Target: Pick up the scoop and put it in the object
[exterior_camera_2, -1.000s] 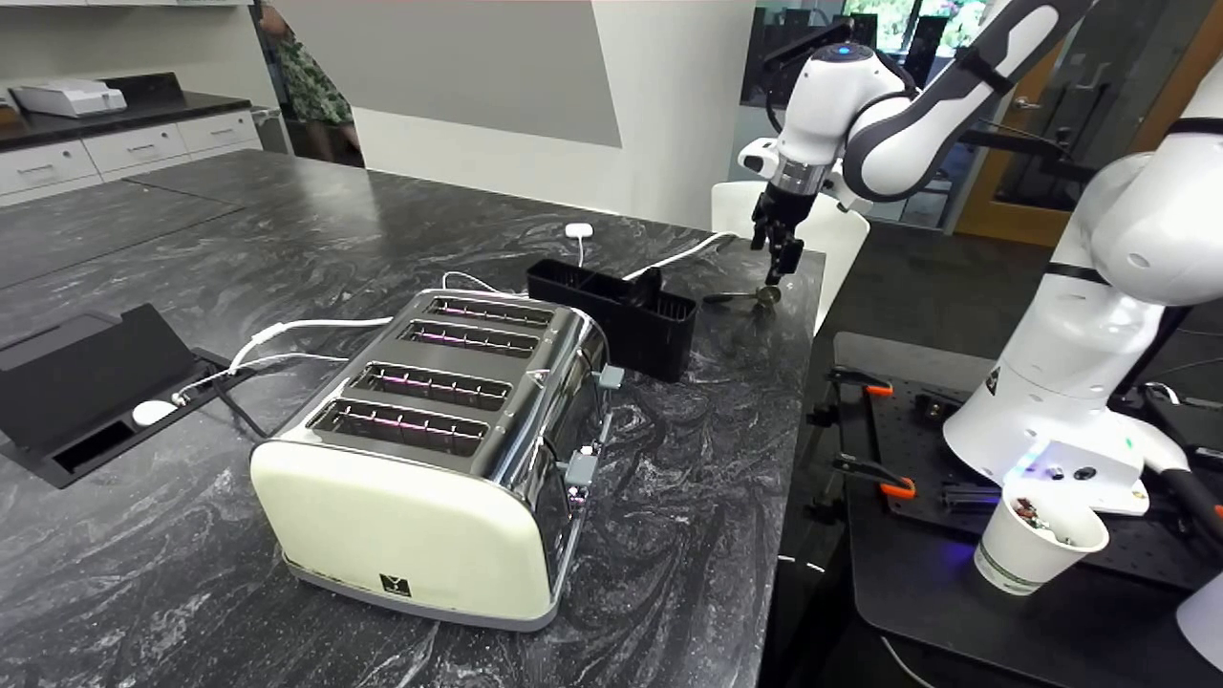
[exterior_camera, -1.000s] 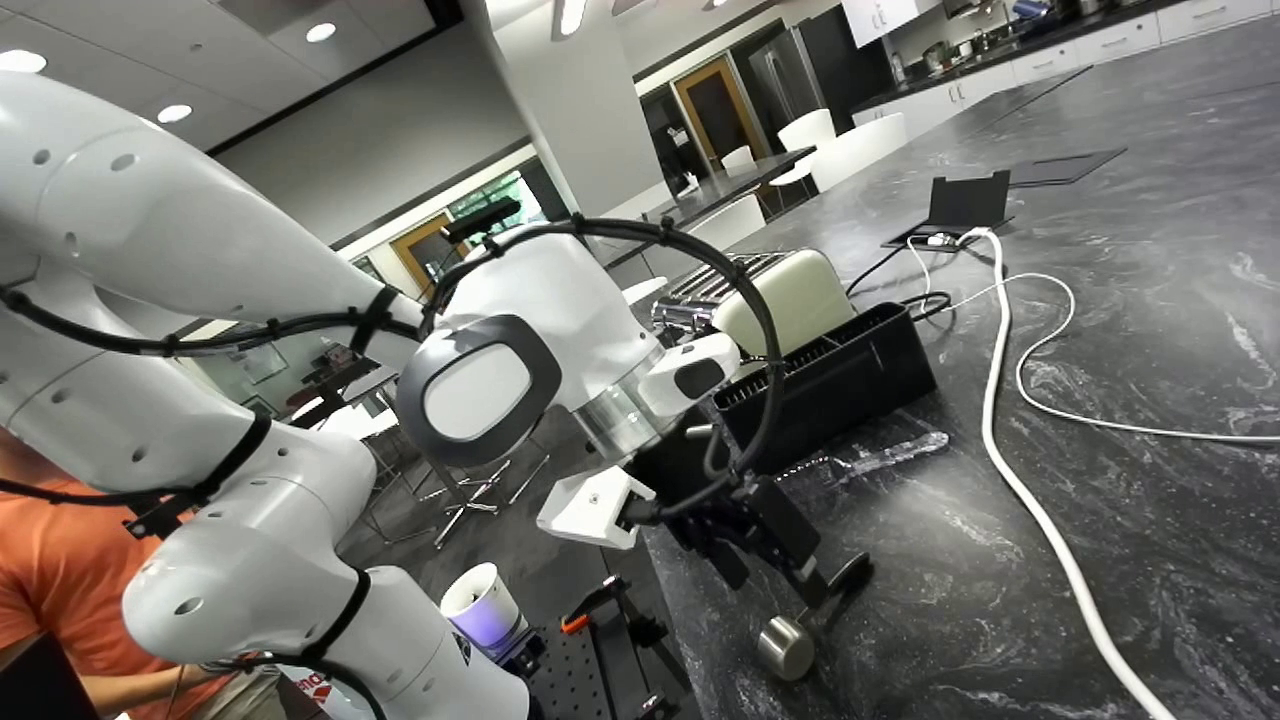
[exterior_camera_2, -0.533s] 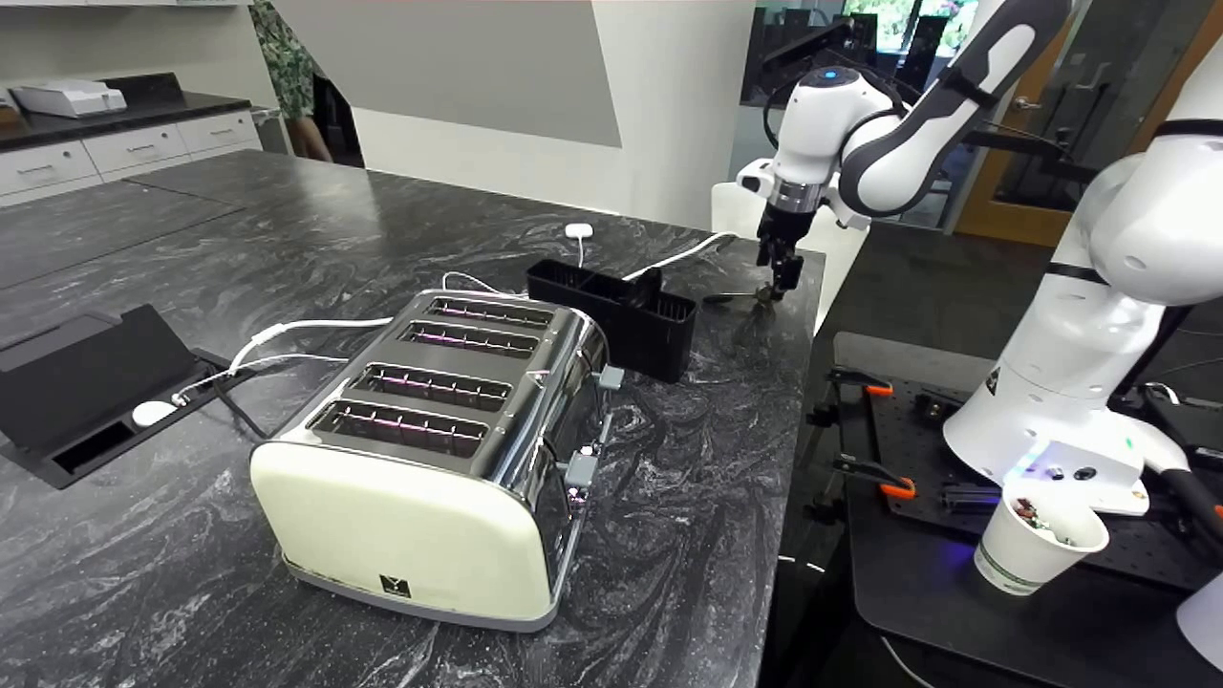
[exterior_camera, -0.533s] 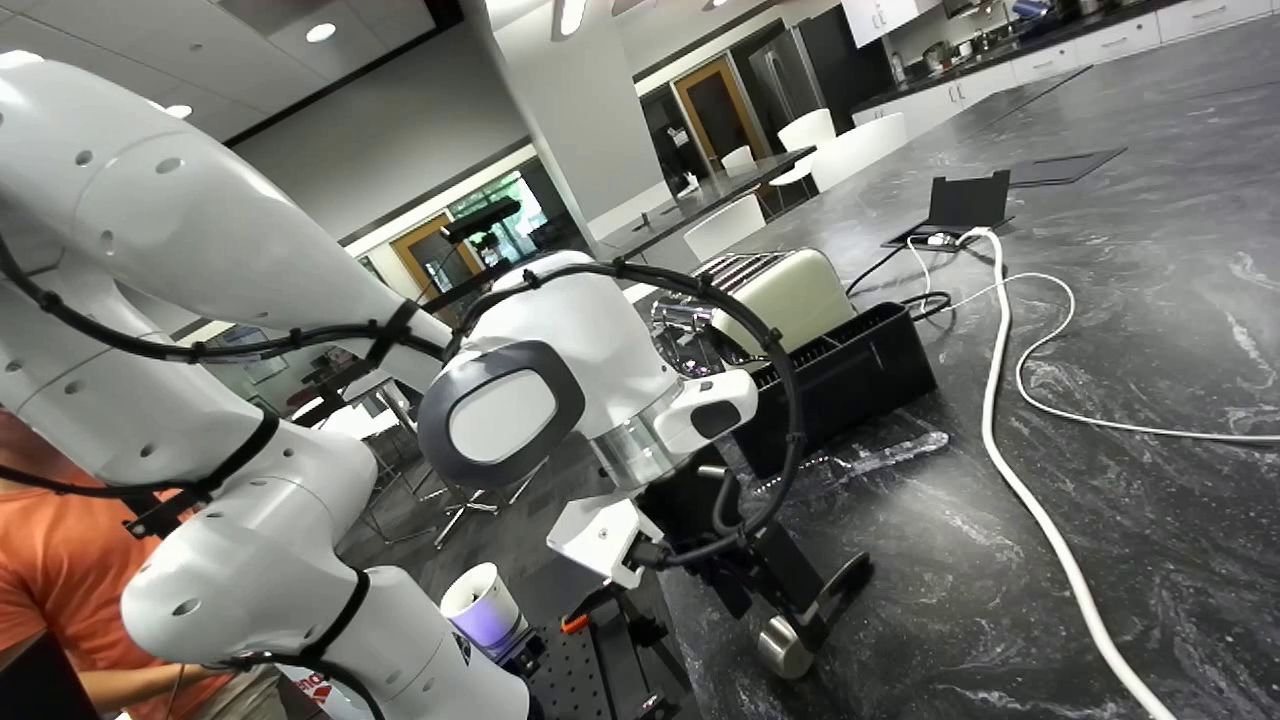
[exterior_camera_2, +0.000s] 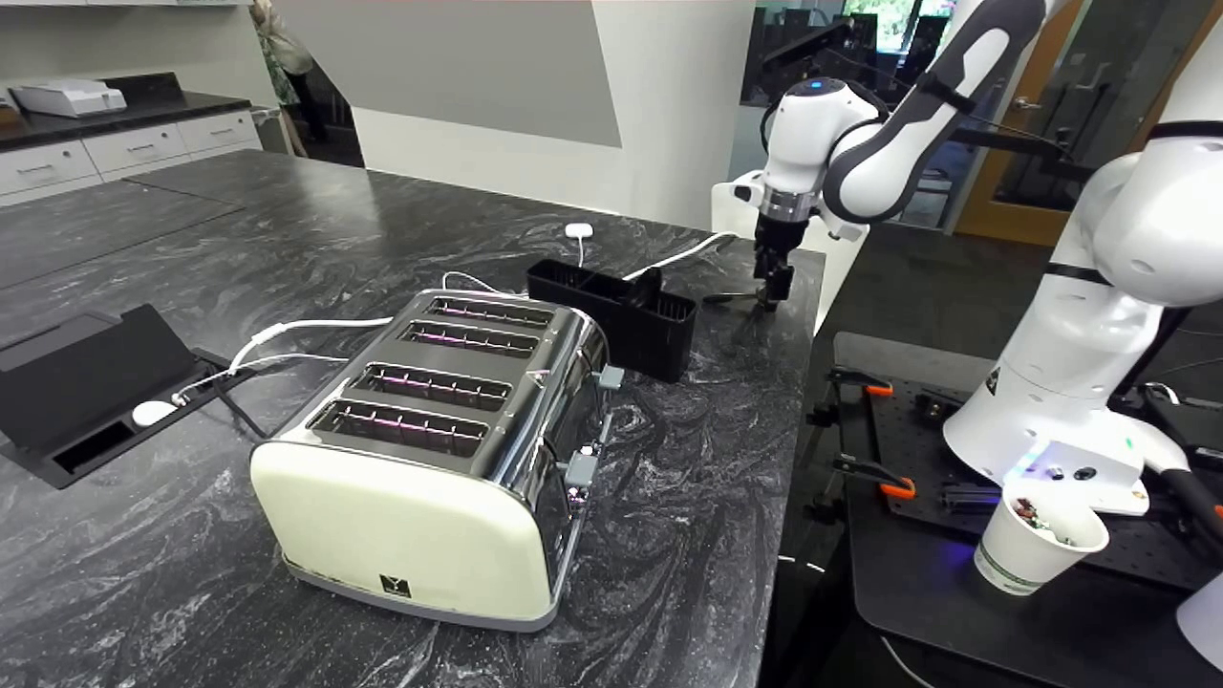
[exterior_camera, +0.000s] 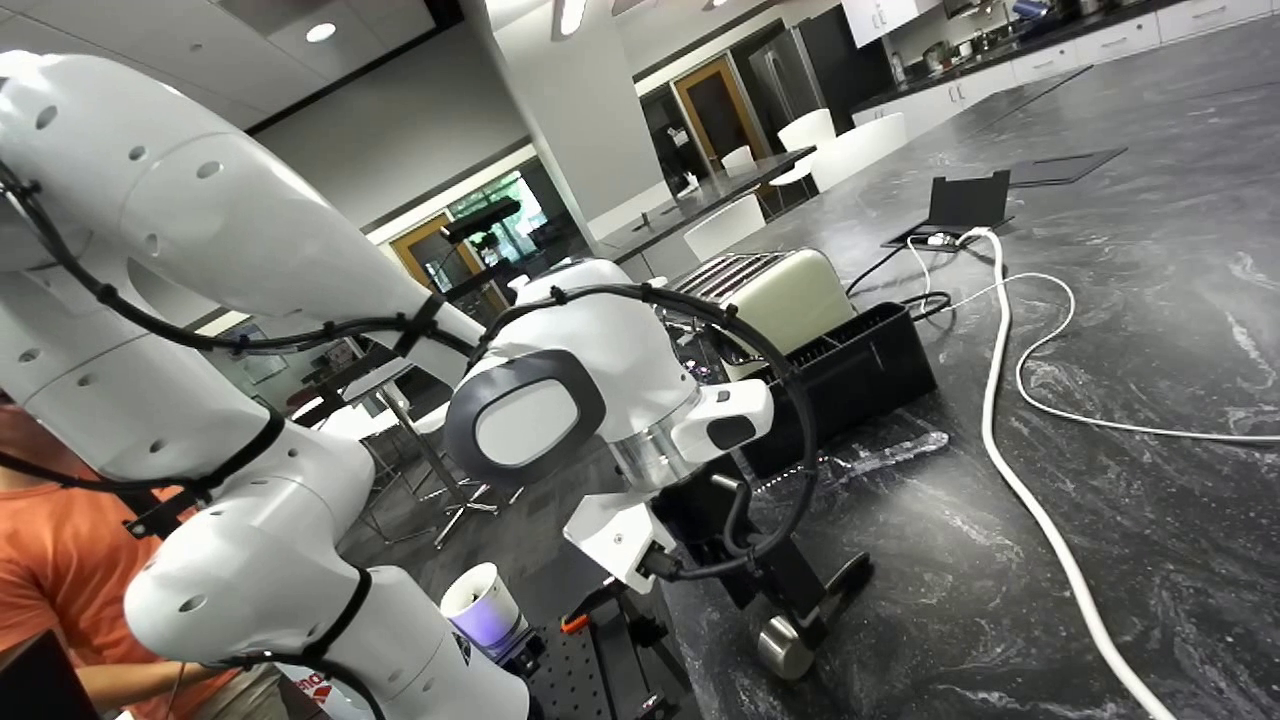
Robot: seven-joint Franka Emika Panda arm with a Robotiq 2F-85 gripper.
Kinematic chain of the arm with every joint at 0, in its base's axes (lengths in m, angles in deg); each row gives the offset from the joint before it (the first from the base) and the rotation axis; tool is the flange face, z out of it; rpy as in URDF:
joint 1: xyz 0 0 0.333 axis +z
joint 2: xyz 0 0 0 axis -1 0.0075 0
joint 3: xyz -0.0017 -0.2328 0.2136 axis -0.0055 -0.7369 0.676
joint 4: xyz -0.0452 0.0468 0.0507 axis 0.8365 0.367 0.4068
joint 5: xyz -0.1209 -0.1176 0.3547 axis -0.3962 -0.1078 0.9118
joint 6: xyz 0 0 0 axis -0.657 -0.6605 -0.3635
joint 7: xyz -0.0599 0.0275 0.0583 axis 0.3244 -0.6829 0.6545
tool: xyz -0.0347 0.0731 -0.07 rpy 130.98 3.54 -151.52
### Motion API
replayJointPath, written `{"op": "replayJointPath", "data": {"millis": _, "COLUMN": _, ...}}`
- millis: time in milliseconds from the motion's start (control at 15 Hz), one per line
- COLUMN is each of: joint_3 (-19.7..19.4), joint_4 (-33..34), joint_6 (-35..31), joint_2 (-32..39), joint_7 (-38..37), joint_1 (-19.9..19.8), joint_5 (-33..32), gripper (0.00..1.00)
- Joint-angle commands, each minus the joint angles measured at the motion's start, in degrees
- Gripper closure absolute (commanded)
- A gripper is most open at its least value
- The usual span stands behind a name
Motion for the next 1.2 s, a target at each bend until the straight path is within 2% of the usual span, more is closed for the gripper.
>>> {"op": "replayJointPath", "data": {"millis": 0, "joint_3": 0.48, "joint_4": 1.30, "joint_6": -0.53, "joint_2": 1.12, "joint_7": 2.07, "joint_1": 0.98, "joint_5": 2.96, "gripper": 0.00}}
{"op": "replayJointPath", "data": {"millis": 467, "joint_3": 0.45, "joint_4": 2.61, "joint_6": -1.79, "joint_2": 3.01, "joint_7": 3.64, "joint_1": 1.57, "joint_5": 2.48, "gripper": 0.00}}
{"op": "replayJointPath", "data": {"millis": 533, "joint_3": 0.43, "joint_4": 2.72, "joint_6": -2.12, "joint_2": 3.43, "joint_7": 3.83, "joint_1": 1.57, "joint_5": 2.65, "gripper": 0.25}}
{"op": "replayJointPath", "data": {"millis": 667, "joint_3": 0.48, "joint_4": 2.91, "joint_6": -2.56, "joint_2": 4.00, "joint_7": 4.86, "joint_1": 1.65, "joint_5": 3.10, "gripper": 0.34}}
{"op": "replayJointPath", "data": {"millis": 1133, "joint_3": 0.98, "joint_4": 3.46, "joint_6": -3.83, "joint_2": 5.55, "joint_7": 6.75, "joint_1": 1.85, "joint_5": 4.36, "gripper": 0.88}}
